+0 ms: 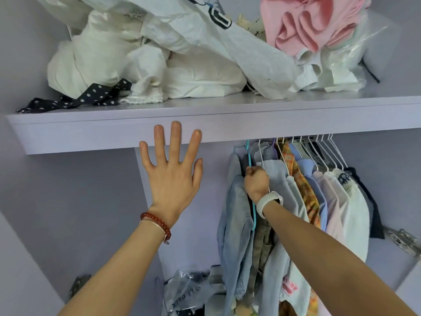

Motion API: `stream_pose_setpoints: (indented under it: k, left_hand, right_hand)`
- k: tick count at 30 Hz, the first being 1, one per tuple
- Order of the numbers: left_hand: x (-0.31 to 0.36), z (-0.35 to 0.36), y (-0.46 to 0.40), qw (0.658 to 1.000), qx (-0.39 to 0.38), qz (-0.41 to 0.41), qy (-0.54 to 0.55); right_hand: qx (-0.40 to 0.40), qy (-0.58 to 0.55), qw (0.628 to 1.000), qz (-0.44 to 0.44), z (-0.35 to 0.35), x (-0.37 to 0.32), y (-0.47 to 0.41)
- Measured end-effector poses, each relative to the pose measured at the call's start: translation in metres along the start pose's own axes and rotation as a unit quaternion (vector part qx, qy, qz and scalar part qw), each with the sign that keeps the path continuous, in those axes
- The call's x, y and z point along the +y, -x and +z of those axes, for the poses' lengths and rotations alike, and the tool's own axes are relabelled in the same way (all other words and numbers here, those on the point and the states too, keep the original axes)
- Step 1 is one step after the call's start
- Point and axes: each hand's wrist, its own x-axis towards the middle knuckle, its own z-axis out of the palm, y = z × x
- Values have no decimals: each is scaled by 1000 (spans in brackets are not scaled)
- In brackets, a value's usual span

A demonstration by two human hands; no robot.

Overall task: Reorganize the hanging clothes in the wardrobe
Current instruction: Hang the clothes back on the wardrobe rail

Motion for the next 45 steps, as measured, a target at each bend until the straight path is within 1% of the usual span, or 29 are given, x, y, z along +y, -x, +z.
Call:
stream_pose_setpoints:
  k: [6, 8, 12, 15, 18, 20, 21, 24, 27, 29, 32, 35, 37, 39, 42, 45]
  left_hand:
    - [5, -2, -2, 1000, -2, -4, -2]
    - [7, -3, -1, 1000, -1, -6, 16]
    - [28, -6, 23, 995, -24, -29, 91]
    - [59, -4, 56, 986, -88, -18, 140]
    - [99, -2, 83, 961, -179, -15, 209]
    - [131, -6, 96, 937, -232, 7, 262]
    - [149, -11, 103, 923, -253, 24, 289]
    - [208, -32, 126, 881, -283, 92, 368]
    - [267, -65, 152, 828, -304, 147, 448]
    - [305, -94, 170, 785, -322, 181, 497]
    - [358, -151, 198, 707, -358, 258, 552]
    - [398, -222, 227, 628, -373, 353, 584]
    - [418, -274, 248, 576, -377, 403, 603]
    - [435, -331, 267, 524, -372, 449, 620]
    - [450, -422, 302, 441, -368, 515, 636]
    - [456, -508, 344, 375, -357, 578, 631]
  right_hand:
    - [-26, 9, 1000, 13, 0, 11, 6]
    - [-47, 24, 999, -12, -11, 14, 15]
    - [-65, 20, 992, -108, -40, 28, 49]
    - [-18, 66, 979, -194, -72, 44, 75]
    - [44, 135, 957, -253, -112, 70, 99]
    - [65, 196, 948, -242, -140, 98, 117]
    - [74, 226, 947, -217, -154, 114, 128]
    - [81, 304, 944, -95, -199, 165, 174]
    - [77, 368, 926, 15, -245, 206, 240]
    - [95, 396, 909, 93, -278, 226, 292]
    - [129, 436, 862, 223, -326, 241, 377]
    - [177, 446, 817, 321, -365, 244, 470]
    - [204, 441, 789, 377, -384, 241, 535]
    - [253, 422, 758, 428, -395, 236, 601]
    - [312, 395, 699, 507, -402, 225, 700]
    - [342, 342, 641, 596, -403, 216, 797]
